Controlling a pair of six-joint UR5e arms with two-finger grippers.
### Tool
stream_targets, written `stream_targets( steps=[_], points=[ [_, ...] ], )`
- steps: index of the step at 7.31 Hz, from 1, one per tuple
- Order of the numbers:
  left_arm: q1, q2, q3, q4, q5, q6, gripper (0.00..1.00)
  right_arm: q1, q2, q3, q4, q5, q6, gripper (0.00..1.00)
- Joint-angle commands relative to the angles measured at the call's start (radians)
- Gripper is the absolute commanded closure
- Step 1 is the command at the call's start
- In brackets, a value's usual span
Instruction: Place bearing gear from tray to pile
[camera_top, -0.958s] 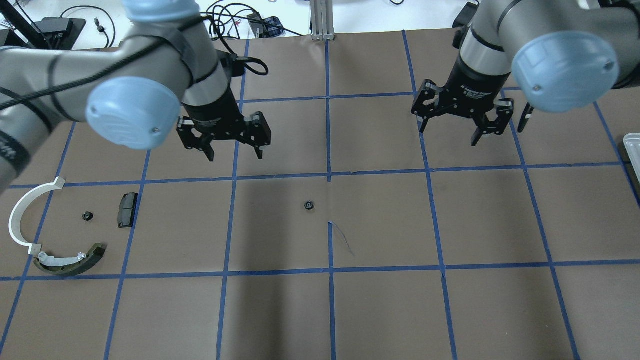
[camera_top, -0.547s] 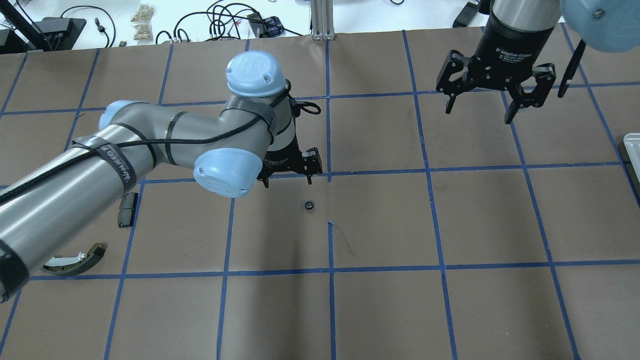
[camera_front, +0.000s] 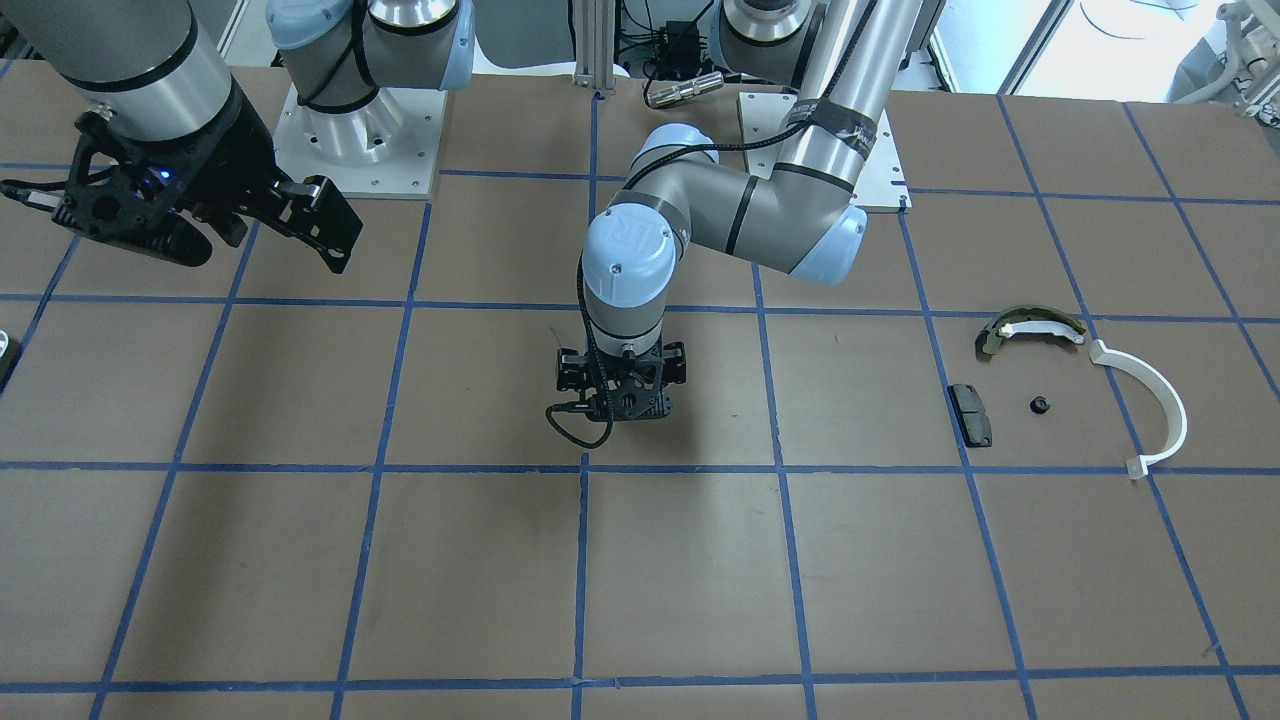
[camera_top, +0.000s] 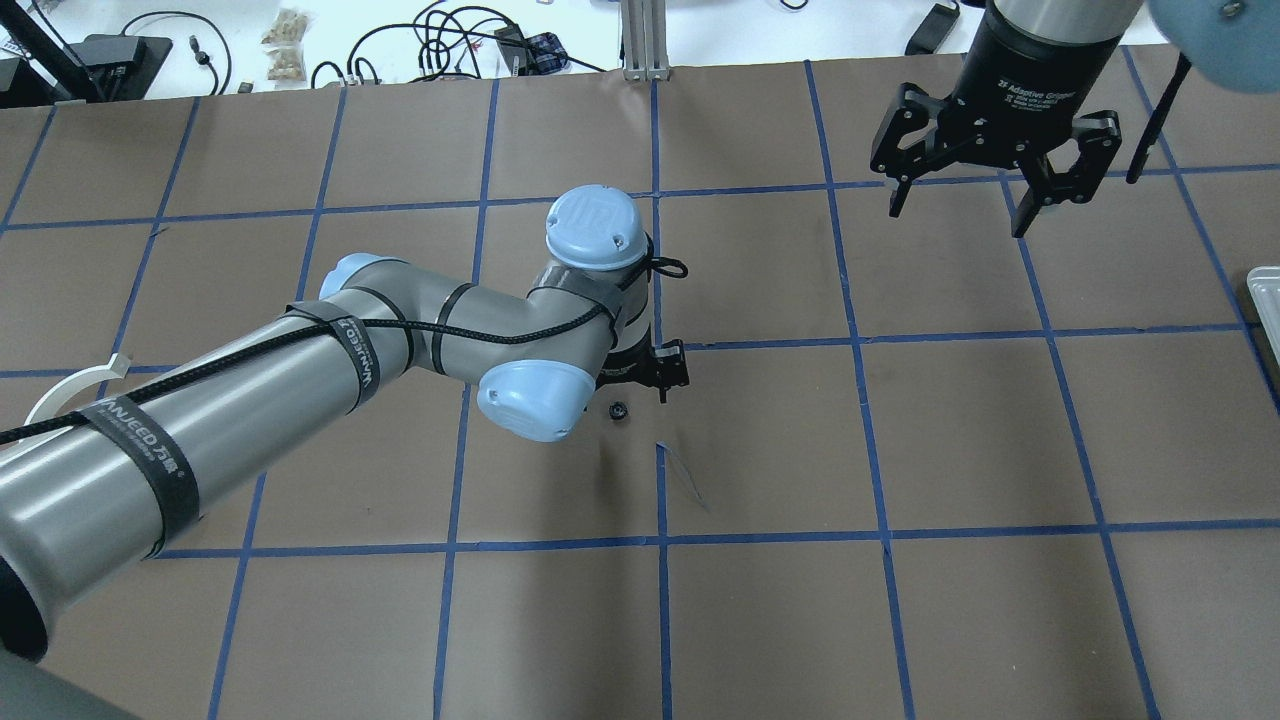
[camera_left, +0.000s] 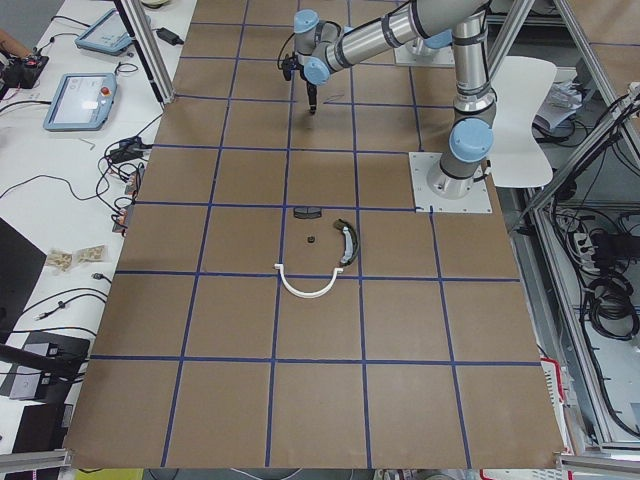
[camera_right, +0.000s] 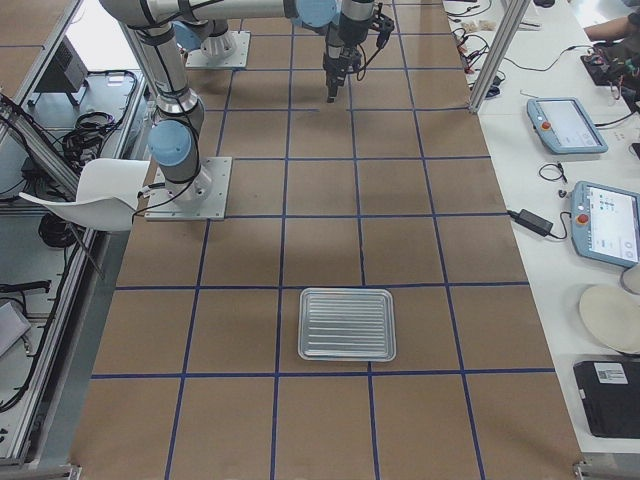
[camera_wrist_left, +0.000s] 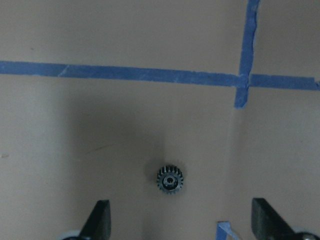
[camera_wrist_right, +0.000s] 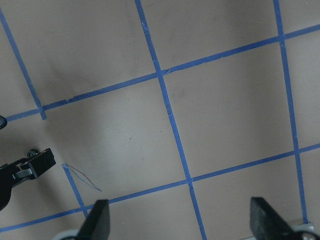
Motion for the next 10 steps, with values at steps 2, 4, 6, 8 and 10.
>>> stream_targets(
  steps=[2,4,6,8,10],
  points=[
    [0.003,-0.033,-0.089,0.214,0.003,0.058,0.00,0.016,-0.032,0.092,-0.105,-0.007,-0.017,0.00],
    [0.006,-0.025,-0.089,0.198,0.041,0.070,0.45,0.034,-0.035,0.090,-0.106,-0.007,-0.127,0.00],
    [0.006,-0.004,-0.082,0.126,0.043,0.095,1.00,0.034,-0.050,0.095,-0.106,-0.006,-0.181,0.00],
    [0.006,-0.002,-0.080,0.126,0.043,0.095,1.00,0.030,-0.050,0.099,-0.106,-0.006,-0.197,0.00],
    [0.065,0.060,-0.006,-0.005,0.041,0.177,1.00,0.030,-0.055,0.100,-0.106,-0.012,-0.223,0.00]
  ],
)
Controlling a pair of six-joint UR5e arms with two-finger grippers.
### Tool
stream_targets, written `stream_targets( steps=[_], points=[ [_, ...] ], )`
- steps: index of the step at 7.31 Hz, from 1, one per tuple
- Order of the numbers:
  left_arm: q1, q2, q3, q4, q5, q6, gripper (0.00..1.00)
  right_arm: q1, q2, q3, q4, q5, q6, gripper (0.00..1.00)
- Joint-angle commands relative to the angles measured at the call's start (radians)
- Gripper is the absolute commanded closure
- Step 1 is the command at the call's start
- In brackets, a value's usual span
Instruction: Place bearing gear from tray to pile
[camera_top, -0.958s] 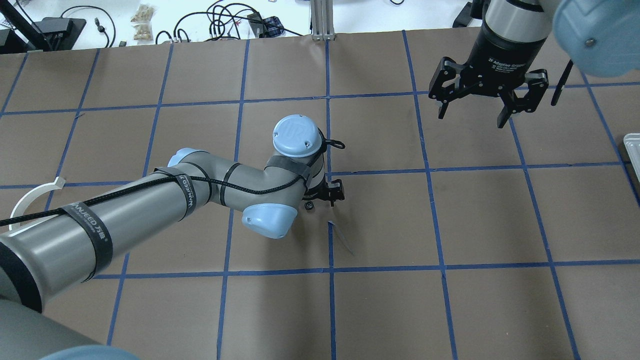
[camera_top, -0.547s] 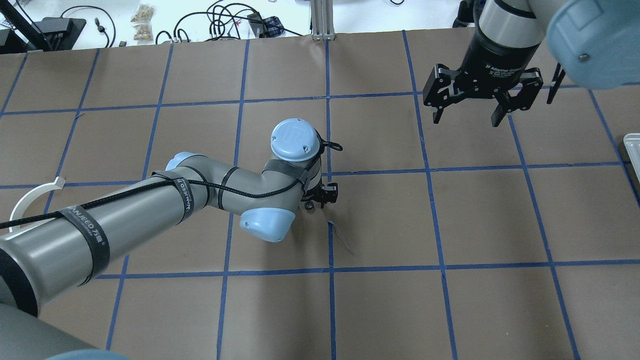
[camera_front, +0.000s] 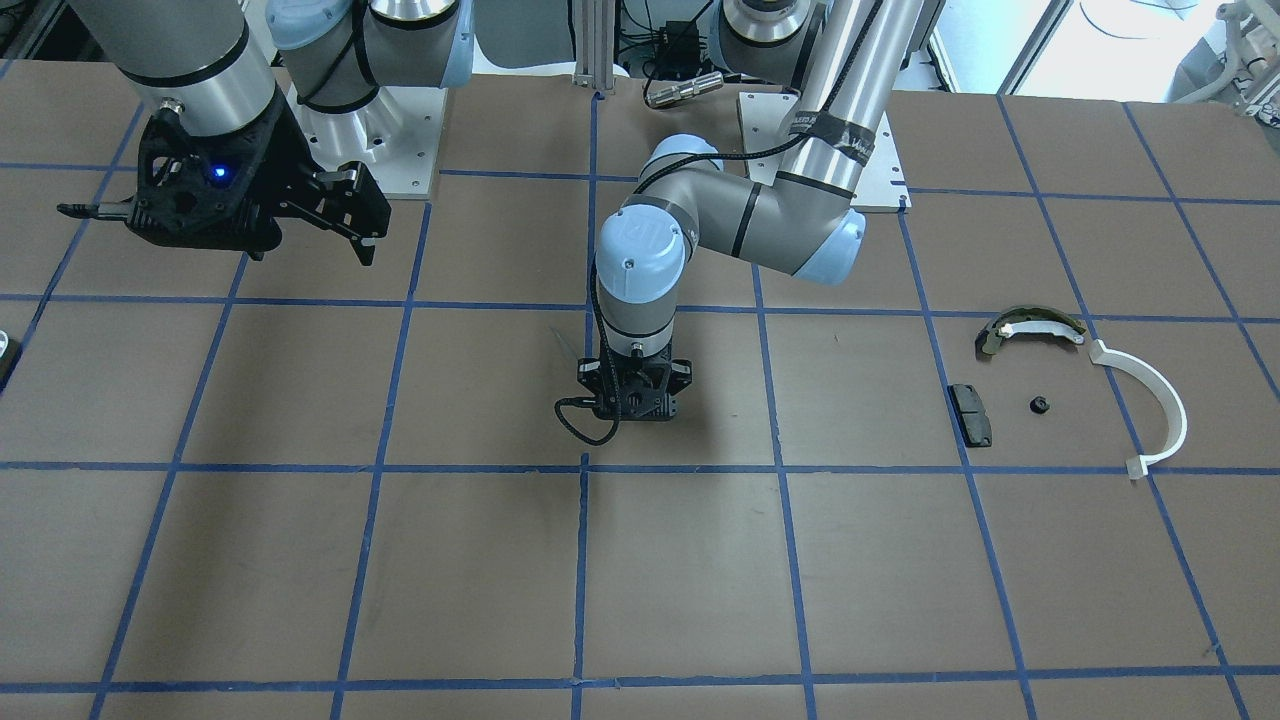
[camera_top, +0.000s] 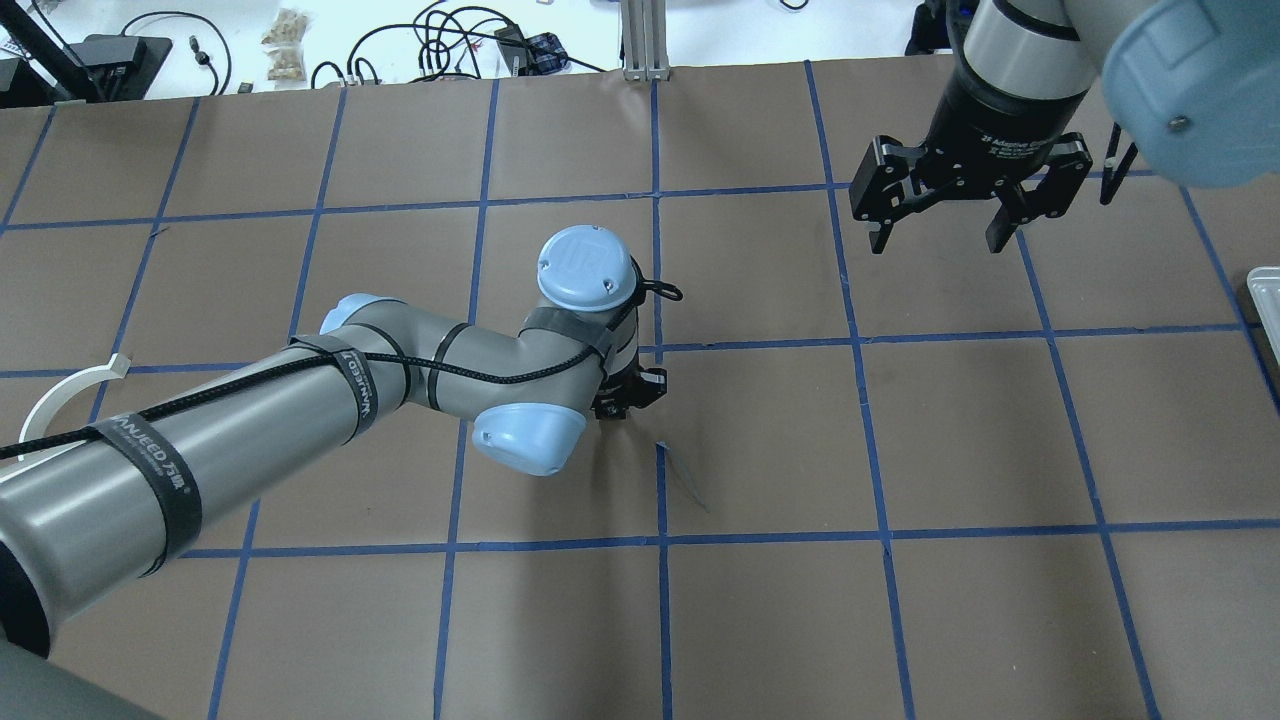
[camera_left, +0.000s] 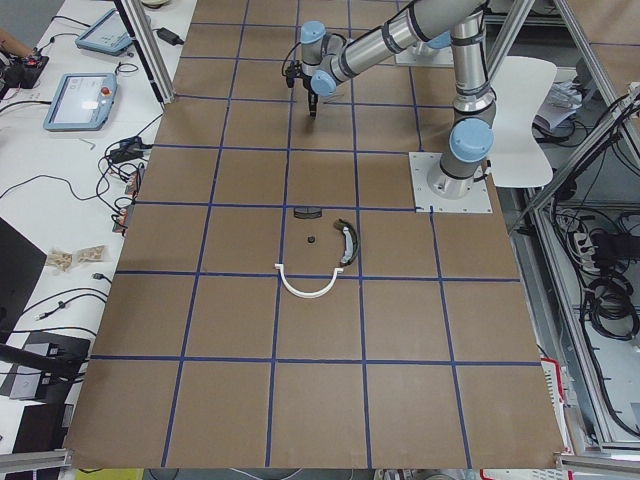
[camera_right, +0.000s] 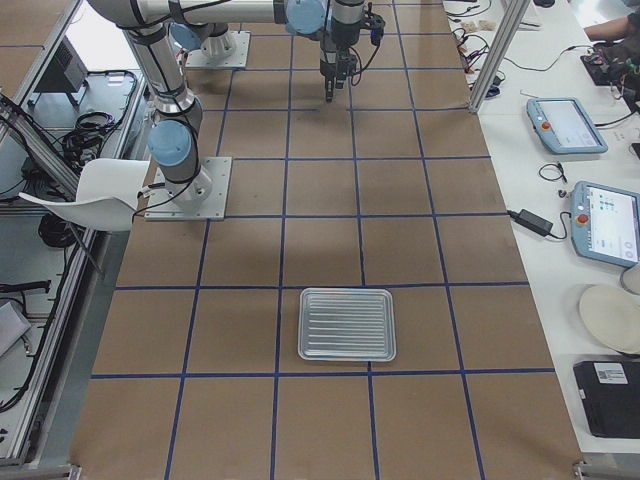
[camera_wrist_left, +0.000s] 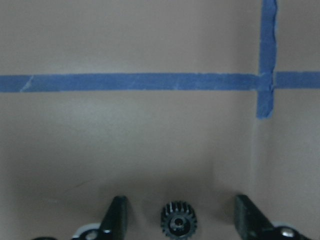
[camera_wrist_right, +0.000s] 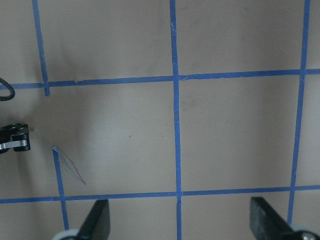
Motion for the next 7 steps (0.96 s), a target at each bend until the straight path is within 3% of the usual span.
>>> stream_targets(
  steps=[1,3,4,5,7],
  points=[
    [0.103,0.085,0.141,-0.274,0.002,0.062,1.00,-0.005,-0.003,0.001,0.000,-0.002,-0.014,0.00],
    [0.231,0.162,0.257,-0.508,-0.001,0.128,1.00,-0.003,-0.006,0.001,-0.002,0.000,-0.011,0.00],
    [0.331,0.203,0.268,-0.588,0.008,0.238,1.00,0.001,-0.006,0.001,-0.002,0.000,-0.009,0.00],
    [0.440,0.236,0.262,-0.613,0.075,0.365,1.00,0.003,-0.009,0.001,-0.002,0.002,-0.009,0.00],
    [0.684,0.235,0.213,-0.594,0.077,0.626,1.00,0.003,-0.009,0.001,-0.002,0.000,-0.011,0.00]
  ],
)
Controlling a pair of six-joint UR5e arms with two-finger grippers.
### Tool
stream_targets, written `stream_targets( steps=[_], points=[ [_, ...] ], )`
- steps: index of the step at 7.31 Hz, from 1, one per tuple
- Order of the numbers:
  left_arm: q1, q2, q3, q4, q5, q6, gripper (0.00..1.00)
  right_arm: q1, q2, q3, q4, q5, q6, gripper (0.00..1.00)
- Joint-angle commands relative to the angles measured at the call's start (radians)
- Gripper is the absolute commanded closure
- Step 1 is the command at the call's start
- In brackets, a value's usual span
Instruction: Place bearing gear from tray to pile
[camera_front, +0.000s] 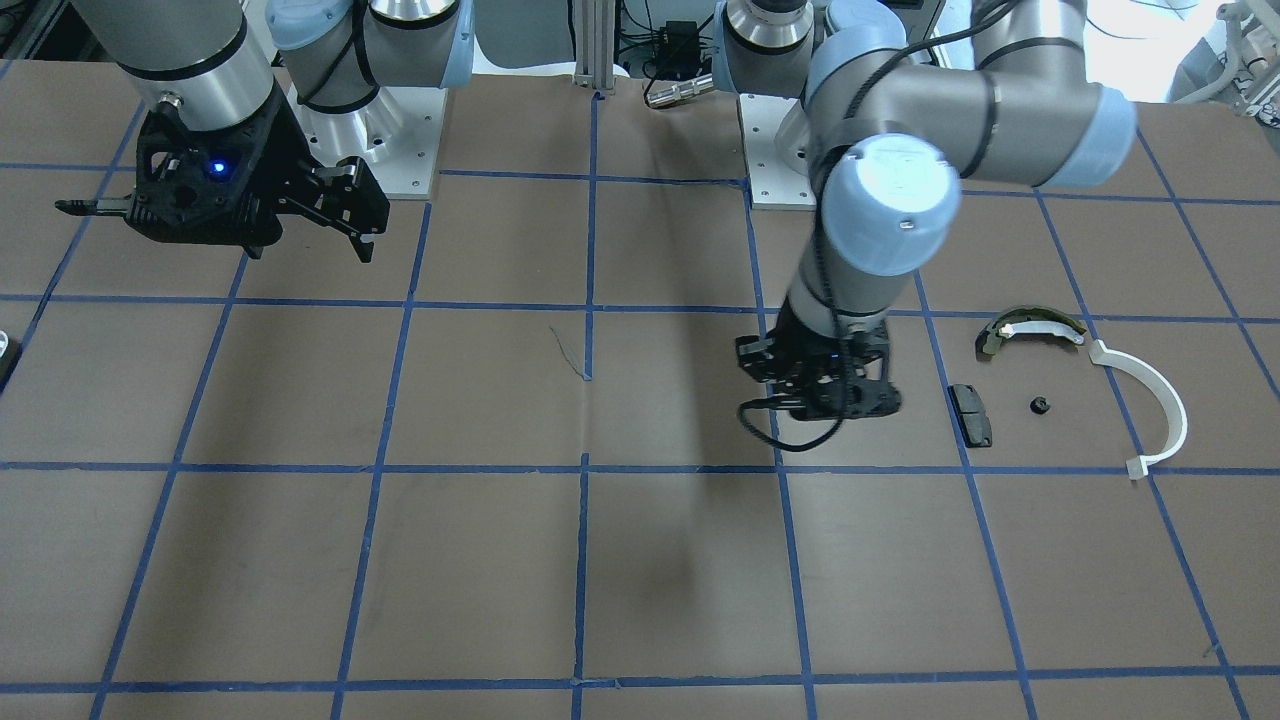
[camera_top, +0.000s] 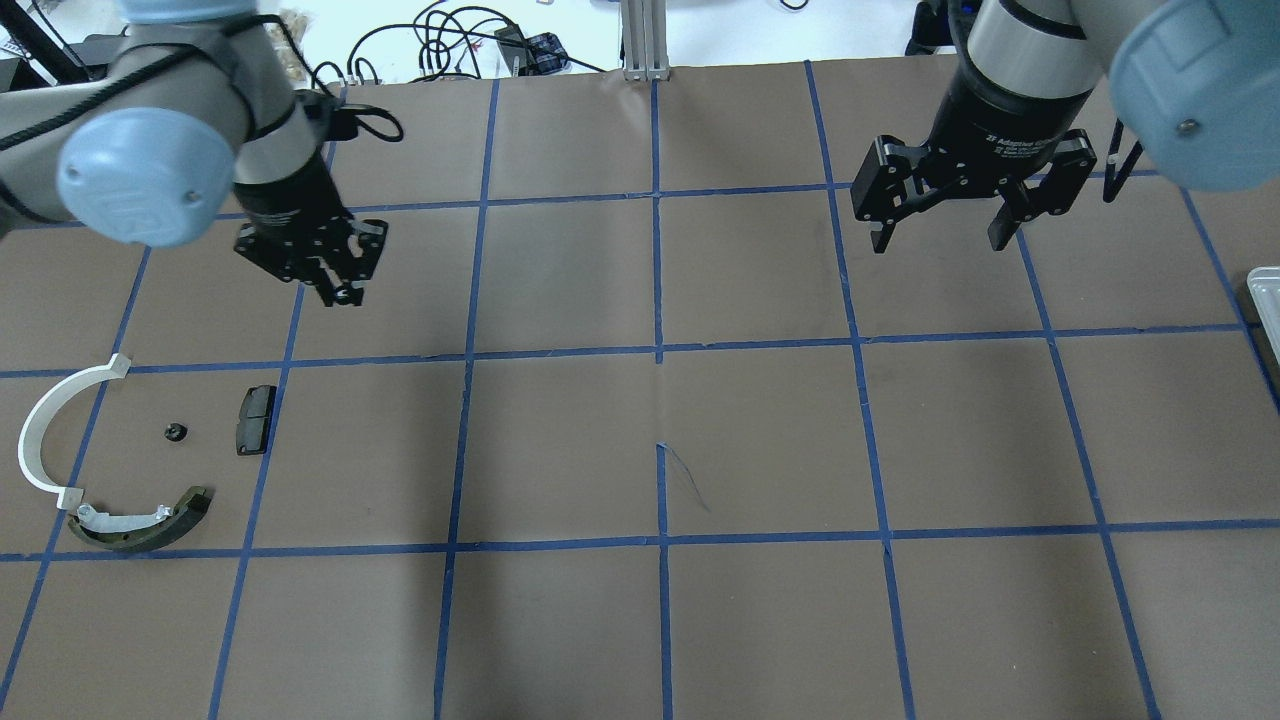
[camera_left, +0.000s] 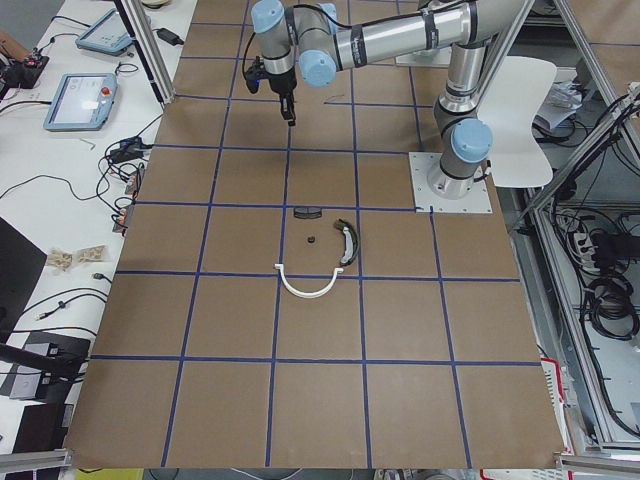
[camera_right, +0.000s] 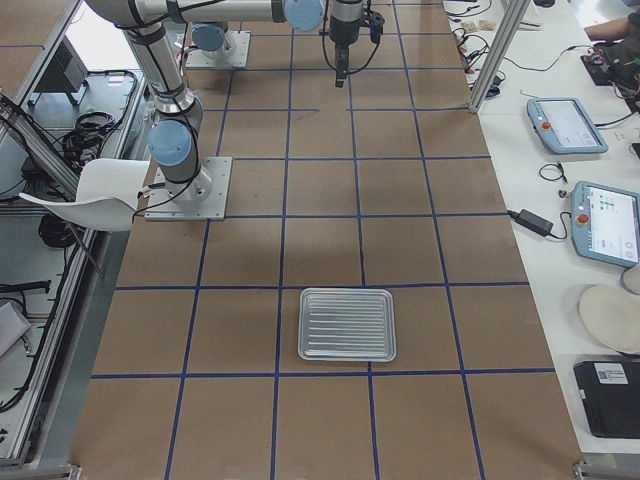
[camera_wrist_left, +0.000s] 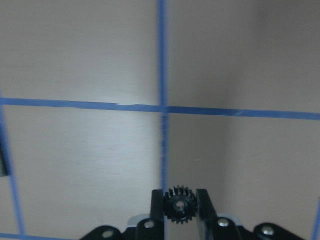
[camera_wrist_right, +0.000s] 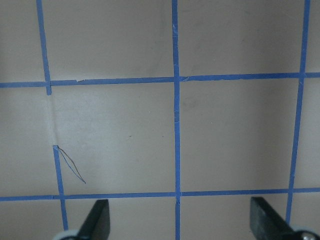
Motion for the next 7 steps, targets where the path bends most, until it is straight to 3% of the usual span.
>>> stream_targets(
  steps=[1,4,6,7],
  points=[
    [0.249,-0.022,-0.033,0.038,0.007,0.296,1.00,0.000,-0.002,0.000,0.000,0.001,-0.001,0.00],
    [0.407,-0.085,-0.178,0.343,-0.004,0.507,1.00,0.001,-0.004,0.000,-0.014,-0.003,-0.001,0.00],
    [0.425,-0.105,-0.256,0.390,-0.051,0.514,1.00,0.003,-0.007,0.000,-0.012,0.001,0.005,0.00],
    [0.425,-0.117,-0.308,0.484,-0.053,0.514,1.00,0.001,-0.007,0.002,-0.012,0.000,0.002,0.00]
  ],
)
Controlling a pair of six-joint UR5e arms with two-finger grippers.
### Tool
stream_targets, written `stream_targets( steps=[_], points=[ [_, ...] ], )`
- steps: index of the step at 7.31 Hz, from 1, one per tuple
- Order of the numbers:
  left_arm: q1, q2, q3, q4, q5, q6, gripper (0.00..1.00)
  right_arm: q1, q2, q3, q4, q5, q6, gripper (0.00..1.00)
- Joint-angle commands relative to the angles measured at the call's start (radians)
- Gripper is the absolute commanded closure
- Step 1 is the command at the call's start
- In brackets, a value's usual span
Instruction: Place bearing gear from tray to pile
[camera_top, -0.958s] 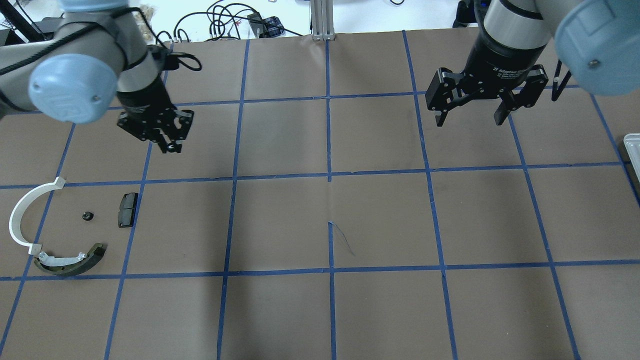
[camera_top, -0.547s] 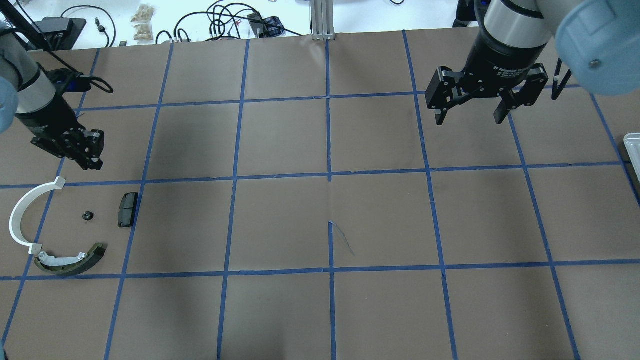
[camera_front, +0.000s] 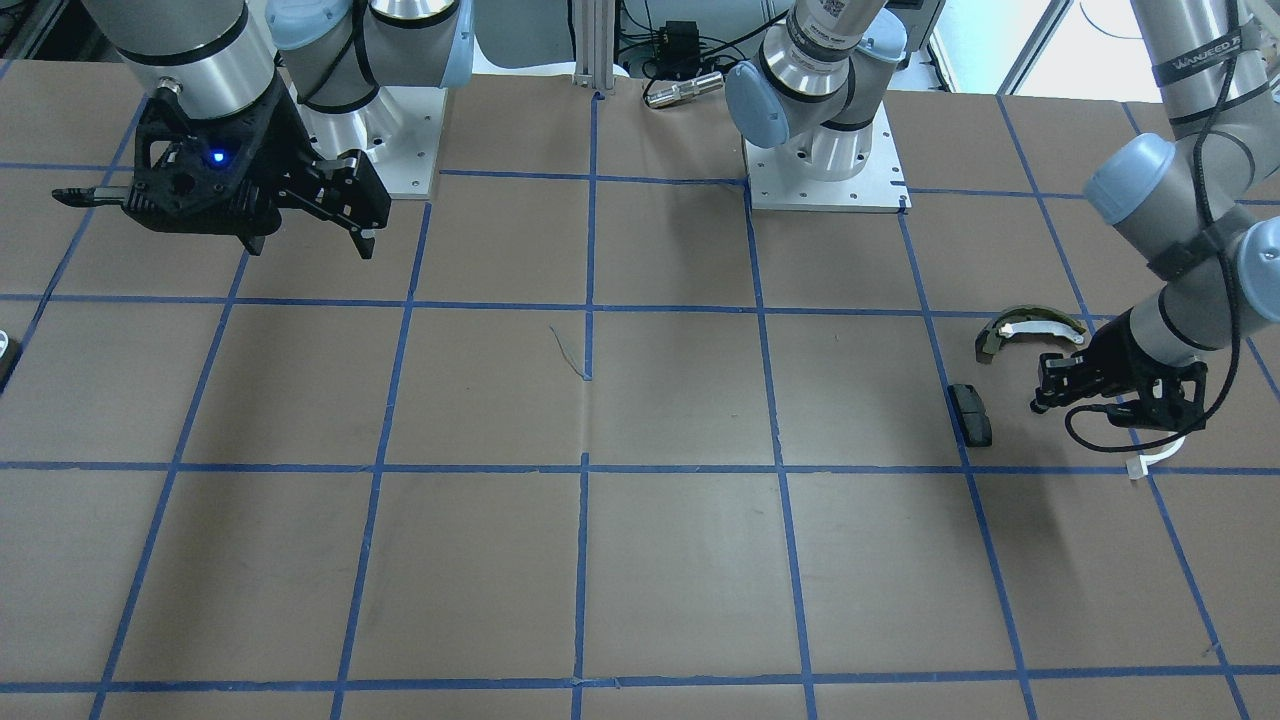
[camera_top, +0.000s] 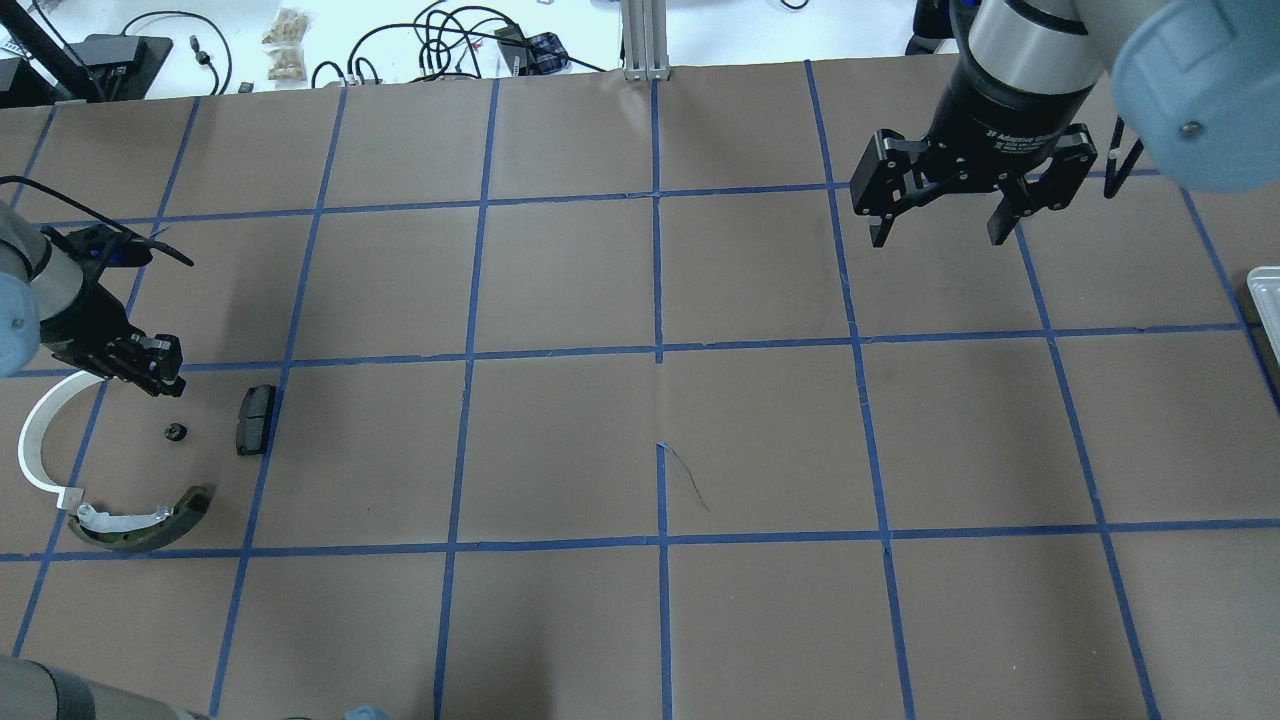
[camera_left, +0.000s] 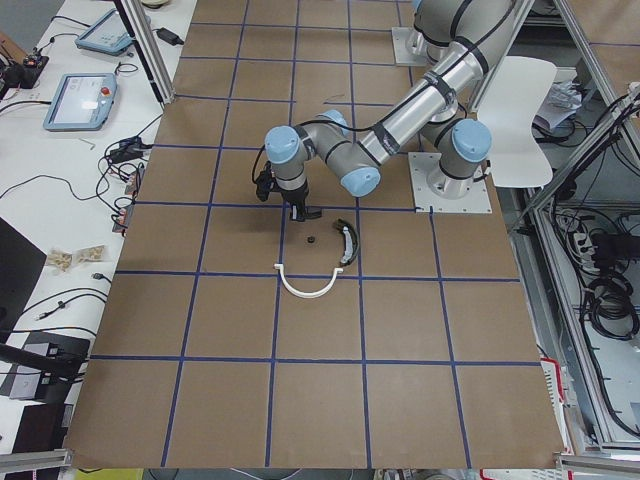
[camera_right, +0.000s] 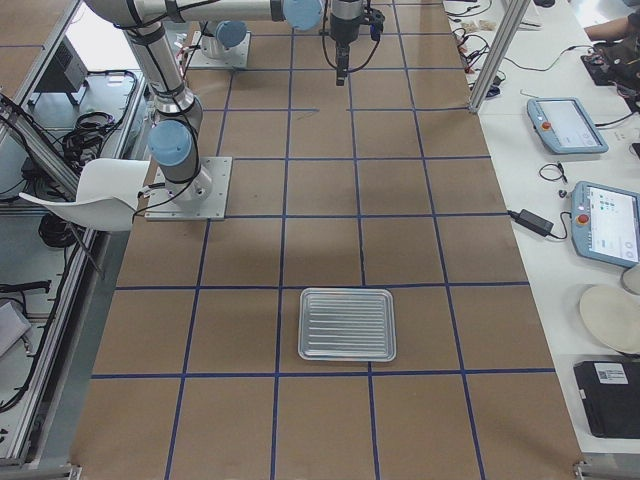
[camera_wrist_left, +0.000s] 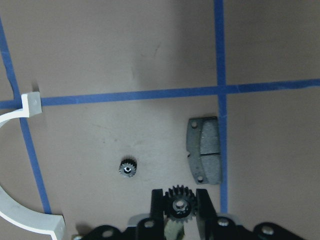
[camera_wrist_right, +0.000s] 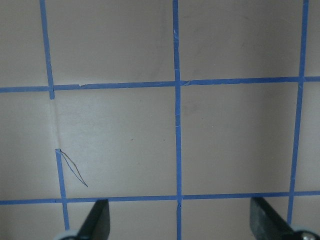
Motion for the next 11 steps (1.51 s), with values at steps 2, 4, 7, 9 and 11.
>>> stream_targets(
  steps=[2,4,7,9,11],
  points=[
    [0.005,-0.036,-0.098,0.131,-0.007,0.006,1.00,0.001,0.001,0.001,0.000,-0.002,-0.004,0.00],
    [0.016,-0.039,-0.093,0.132,-0.001,0.011,0.75,0.001,0.001,0.001,0.000,-0.002,-0.006,0.00],
    [0.008,-0.015,-0.049,0.112,-0.001,0.011,0.00,-0.001,0.001,0.003,0.000,-0.003,-0.006,0.00],
    [-0.010,0.062,-0.035,0.021,-0.005,-0.014,0.00,-0.001,0.001,0.003,0.000,-0.003,-0.006,0.00],
    [-0.149,0.178,0.027,-0.193,-0.009,-0.232,0.00,-0.001,-0.001,0.003,0.000,-0.002,-0.004,0.00]
  ],
)
